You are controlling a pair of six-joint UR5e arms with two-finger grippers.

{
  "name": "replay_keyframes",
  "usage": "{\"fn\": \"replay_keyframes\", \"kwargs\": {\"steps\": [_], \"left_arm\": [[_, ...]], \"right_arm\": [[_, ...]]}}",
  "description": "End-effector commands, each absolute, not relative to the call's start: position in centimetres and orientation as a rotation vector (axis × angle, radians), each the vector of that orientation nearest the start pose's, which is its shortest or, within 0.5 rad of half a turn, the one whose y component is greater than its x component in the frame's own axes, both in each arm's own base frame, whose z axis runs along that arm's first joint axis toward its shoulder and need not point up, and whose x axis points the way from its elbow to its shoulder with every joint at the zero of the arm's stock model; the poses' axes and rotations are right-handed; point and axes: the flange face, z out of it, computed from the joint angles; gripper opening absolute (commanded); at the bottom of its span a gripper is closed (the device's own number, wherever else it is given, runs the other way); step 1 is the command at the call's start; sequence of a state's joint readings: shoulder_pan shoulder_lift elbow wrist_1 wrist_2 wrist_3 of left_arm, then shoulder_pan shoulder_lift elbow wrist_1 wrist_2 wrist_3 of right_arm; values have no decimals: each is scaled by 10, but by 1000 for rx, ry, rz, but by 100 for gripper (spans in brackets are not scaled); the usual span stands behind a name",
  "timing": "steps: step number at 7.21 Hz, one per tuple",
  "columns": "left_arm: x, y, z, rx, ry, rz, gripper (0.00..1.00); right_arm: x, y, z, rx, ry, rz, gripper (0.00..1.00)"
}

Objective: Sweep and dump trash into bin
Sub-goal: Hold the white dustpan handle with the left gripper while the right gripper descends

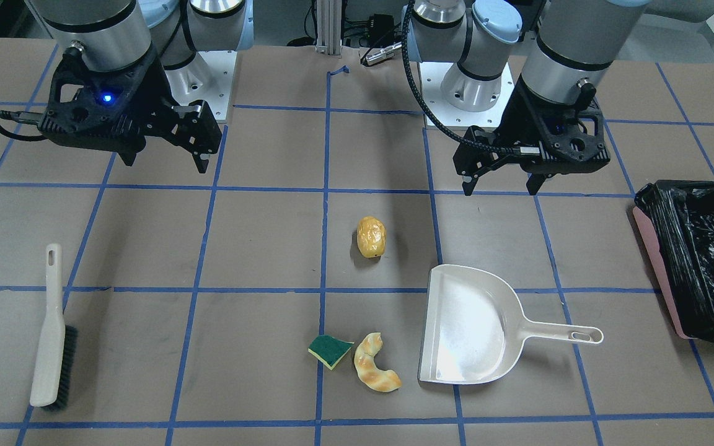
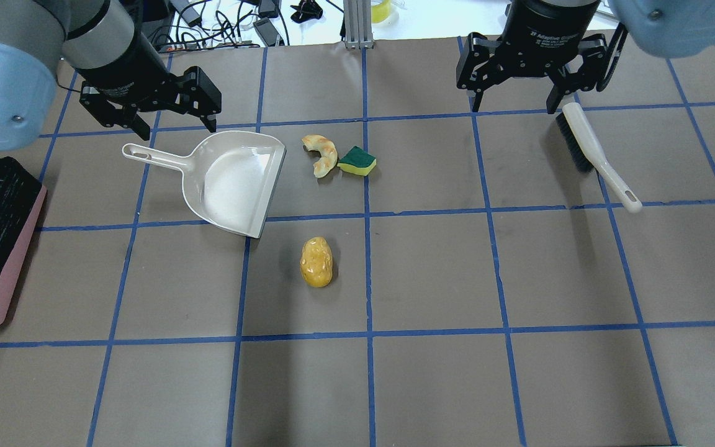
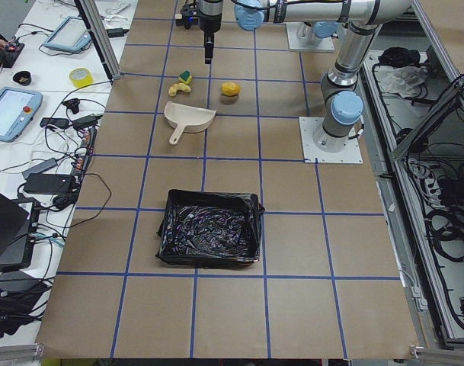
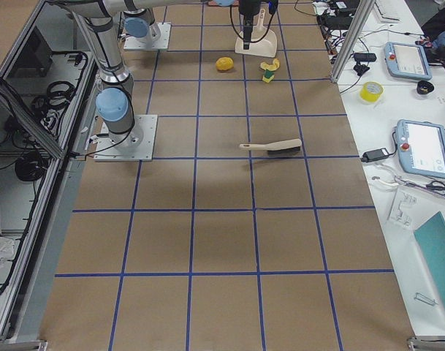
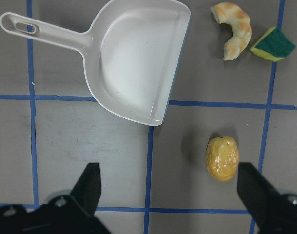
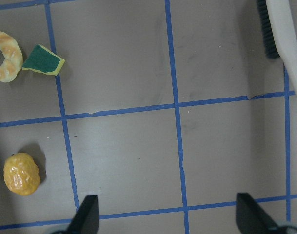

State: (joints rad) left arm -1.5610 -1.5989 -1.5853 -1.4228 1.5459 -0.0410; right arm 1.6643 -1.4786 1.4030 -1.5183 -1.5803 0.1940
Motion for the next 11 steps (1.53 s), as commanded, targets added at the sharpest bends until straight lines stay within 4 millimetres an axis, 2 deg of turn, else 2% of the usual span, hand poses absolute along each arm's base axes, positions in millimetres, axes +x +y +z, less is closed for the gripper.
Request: {"fn": "replay_keyframes", "kwargs": {"steps": [1, 3, 4, 5, 6, 7, 8, 10, 11], "left_arm": [[-131, -510, 478, -21, 3165, -93, 100], [-132, -502, 480, -19, 3162, -71, 100], [-126, -505, 477, -24, 3159, -61, 100], [-116, -514, 467, 156, 3149, -45, 100], [-93, -525, 454, 353, 3135, -7, 100], [-67, -537, 439, 567, 3112, 29, 100], [-45, -547, 423, 822, 3065, 61, 100], [9, -560, 396, 1229, 2935, 43, 100], [13, -571, 378, 1404, 2855, 32, 100]], "right_arm": [[182, -517, 510, 159, 3143, -26, 100], [180, -515, 509, 162, 3147, -12, 100], [178, -516, 508, 163, 3162, -6, 100], [170, -517, 505, 152, 3151, 31, 100], [144, -524, 505, 6, 3157, 38, 100], [110, -532, 505, -25, 3168, 41, 100], [73, -537, 496, 13, 3162, 76, 100], [-26, -537, 439, -27, 3120, 159, 100], [-58, -539, 417, -214, 3135, 92, 100]]}}
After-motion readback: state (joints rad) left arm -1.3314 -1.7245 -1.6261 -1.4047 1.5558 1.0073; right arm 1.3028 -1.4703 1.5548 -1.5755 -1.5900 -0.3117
